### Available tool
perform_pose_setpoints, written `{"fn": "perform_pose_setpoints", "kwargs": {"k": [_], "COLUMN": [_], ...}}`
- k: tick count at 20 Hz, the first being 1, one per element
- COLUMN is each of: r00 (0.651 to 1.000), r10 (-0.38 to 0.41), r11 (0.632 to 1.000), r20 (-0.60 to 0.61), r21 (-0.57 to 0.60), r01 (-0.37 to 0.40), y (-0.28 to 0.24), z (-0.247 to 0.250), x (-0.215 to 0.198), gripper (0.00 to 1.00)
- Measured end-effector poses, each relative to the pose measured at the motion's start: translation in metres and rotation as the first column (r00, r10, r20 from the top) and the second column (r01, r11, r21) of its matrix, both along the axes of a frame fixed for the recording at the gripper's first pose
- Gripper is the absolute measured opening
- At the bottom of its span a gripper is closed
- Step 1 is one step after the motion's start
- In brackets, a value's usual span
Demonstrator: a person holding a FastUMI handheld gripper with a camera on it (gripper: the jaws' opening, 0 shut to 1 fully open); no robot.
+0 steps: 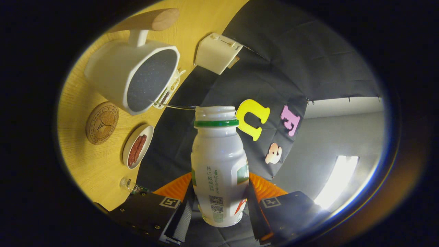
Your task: Take the bottle from table, then pour the juice into the cup, finally place the bottle on the coaster
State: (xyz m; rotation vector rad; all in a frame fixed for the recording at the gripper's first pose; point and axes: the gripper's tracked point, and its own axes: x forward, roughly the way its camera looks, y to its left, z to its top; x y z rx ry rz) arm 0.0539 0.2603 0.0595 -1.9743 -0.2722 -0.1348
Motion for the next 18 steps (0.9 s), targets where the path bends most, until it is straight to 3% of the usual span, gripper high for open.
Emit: {"fn": "perform_pose_setpoints", "kwargs": {"k": [18], "r00": [0.999], "r10": [0.049], "r11": [0.983], "r20": [-0.003], "r21": [-0.177], "r01": [-0.049], "y": [0.023], "z": [-0.017], "x": [-0.004], "gripper": [0.71]}}
